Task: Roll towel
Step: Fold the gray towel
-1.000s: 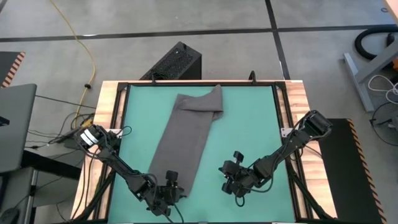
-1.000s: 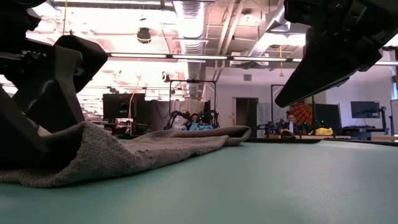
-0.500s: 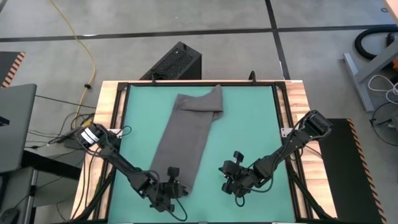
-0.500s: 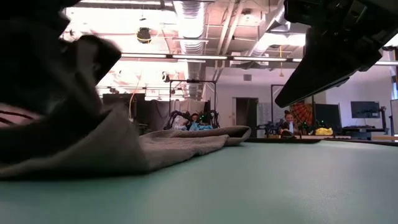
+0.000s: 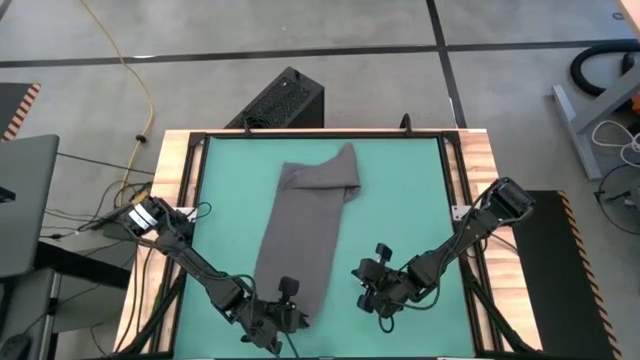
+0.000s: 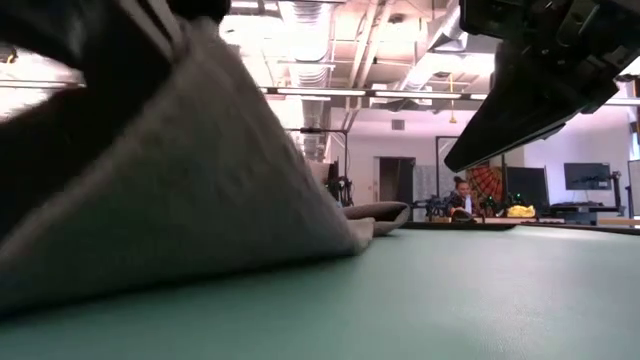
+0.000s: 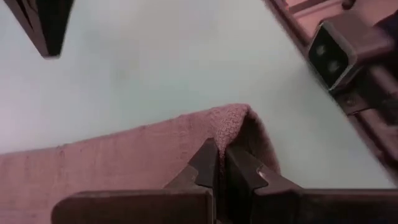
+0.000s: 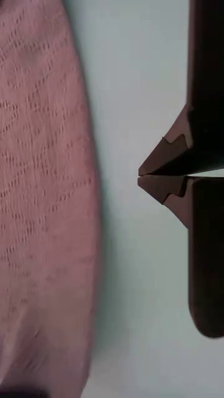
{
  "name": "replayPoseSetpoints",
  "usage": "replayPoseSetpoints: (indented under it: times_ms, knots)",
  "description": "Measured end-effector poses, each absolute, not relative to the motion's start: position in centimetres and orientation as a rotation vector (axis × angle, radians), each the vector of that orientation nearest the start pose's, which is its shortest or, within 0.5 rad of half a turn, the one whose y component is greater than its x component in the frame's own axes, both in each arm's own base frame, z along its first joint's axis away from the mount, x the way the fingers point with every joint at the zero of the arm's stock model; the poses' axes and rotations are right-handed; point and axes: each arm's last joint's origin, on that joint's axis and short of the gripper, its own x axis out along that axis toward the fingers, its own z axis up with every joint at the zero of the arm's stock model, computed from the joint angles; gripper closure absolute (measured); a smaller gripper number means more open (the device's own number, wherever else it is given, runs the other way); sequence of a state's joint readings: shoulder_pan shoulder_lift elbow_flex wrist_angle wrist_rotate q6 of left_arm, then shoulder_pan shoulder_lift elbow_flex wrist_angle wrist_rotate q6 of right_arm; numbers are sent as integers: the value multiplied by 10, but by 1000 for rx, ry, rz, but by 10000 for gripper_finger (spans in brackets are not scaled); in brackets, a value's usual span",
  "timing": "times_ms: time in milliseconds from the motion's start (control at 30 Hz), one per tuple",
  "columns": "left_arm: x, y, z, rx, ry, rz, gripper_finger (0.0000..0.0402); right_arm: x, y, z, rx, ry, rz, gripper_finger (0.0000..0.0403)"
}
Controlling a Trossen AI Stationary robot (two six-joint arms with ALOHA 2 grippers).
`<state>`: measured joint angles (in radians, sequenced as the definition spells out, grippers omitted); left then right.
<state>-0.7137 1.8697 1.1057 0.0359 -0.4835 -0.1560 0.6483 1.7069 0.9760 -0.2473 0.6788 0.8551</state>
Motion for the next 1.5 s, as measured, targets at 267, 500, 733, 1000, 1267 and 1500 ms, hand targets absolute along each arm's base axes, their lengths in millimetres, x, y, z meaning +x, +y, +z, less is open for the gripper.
replayPoseSetpoints:
  times_ms: [267,500,733,1000,1267,1500]
  knots:
    - [312,-247,160,230,542,-220,401,275,185,173,198,664,-319,381]
    - [318,-244,149,168,587,-270,399,282,188,179,196,601,-273,381]
    - [323,-248,147,114,551,-392,337,305,167,174,183,539,-341,383]
    - [319,-247,172,77,510,-441,261,329,123,153,161,653,-393,383]
    - [312,-237,147,-7,670,-356,267,346,72,154,135,692,-442,384]
    - [298,-233,135,-102,870,-422,289,347,43,131,230,882,-398,384]
